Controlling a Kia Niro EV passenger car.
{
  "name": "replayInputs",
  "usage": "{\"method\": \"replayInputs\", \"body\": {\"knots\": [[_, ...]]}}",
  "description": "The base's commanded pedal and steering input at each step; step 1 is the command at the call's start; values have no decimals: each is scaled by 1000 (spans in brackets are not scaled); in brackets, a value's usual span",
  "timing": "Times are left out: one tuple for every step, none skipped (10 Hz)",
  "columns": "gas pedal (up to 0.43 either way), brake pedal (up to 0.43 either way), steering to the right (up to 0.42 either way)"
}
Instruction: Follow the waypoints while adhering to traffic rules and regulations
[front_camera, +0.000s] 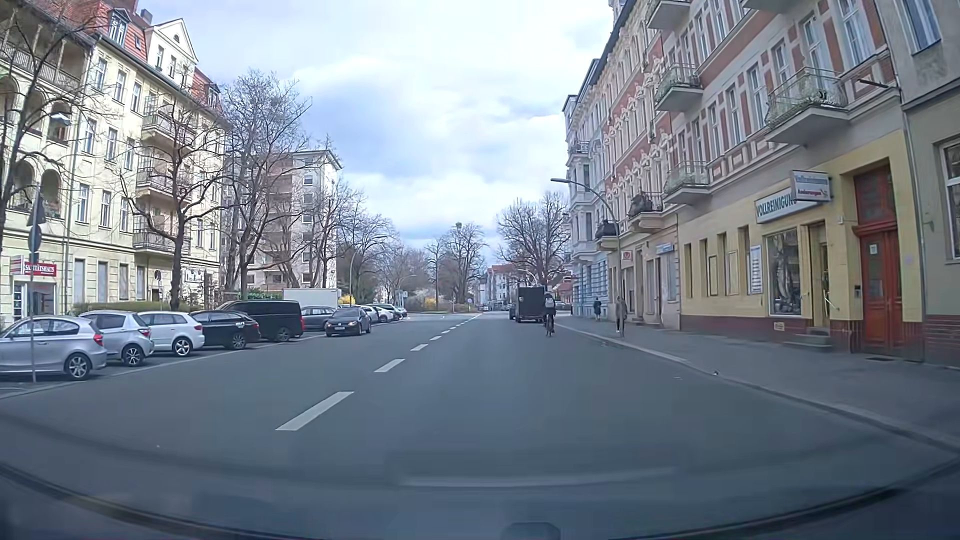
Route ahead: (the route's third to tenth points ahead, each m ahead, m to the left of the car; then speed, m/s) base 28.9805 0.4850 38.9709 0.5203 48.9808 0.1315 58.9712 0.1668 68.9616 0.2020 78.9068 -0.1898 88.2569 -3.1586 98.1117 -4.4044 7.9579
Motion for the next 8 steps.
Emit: {"method": "replayInputs", "body": {"knots": [[0, 0, 0], [0, 0, 0], [0, 0, 3], [0, 0, 5], [0, 0, 5], [0, 0, 5], [0, 0, 5], [0, 0, 5]]}}
